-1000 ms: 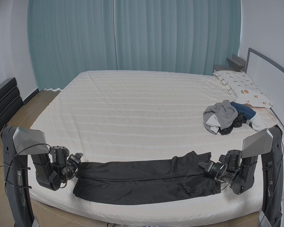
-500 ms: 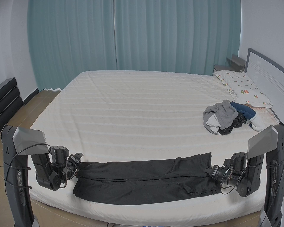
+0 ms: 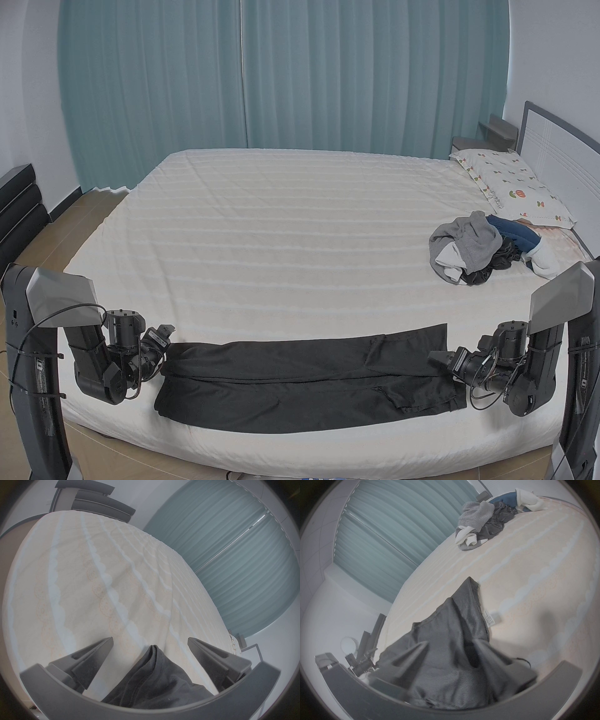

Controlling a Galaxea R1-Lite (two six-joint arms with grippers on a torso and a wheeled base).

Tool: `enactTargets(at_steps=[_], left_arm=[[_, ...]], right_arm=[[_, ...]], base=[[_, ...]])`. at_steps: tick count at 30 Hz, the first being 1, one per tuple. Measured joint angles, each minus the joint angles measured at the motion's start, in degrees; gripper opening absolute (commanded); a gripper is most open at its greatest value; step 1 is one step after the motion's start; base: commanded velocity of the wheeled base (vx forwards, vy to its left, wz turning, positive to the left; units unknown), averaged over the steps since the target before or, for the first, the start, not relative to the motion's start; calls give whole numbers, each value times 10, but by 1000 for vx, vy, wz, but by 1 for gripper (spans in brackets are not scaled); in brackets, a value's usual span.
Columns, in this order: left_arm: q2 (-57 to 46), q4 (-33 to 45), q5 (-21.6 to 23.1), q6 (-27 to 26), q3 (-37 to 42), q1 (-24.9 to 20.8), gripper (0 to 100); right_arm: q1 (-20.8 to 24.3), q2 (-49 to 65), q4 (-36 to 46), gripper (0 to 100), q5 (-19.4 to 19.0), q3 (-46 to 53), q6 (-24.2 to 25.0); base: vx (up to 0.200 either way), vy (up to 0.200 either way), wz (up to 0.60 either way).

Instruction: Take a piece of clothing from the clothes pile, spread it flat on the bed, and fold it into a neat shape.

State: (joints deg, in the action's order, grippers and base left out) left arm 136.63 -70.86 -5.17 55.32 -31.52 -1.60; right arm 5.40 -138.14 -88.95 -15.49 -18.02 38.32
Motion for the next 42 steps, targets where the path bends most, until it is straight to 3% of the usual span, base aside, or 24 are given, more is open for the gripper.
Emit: enactTargets(at_steps=[7,16,35,42], left_arm=[[-19,-38,4,-1,29,3,100],[-31,-60,6,0,55,2,100],[-44,-54,39,-76,58,-15,100],[-70,-17,35,-174,50,-25,100]], right_arm=[[-23,23,0,100,-27,-15,108],[-105,25,0,100,-113,-69,210],[-110,11,0,100,-114,-80,212],[-109,10,0,100,-114,-79,211]], base=[[0,0,0],[-133,0,0],[0,0,0],[0,0,0]])
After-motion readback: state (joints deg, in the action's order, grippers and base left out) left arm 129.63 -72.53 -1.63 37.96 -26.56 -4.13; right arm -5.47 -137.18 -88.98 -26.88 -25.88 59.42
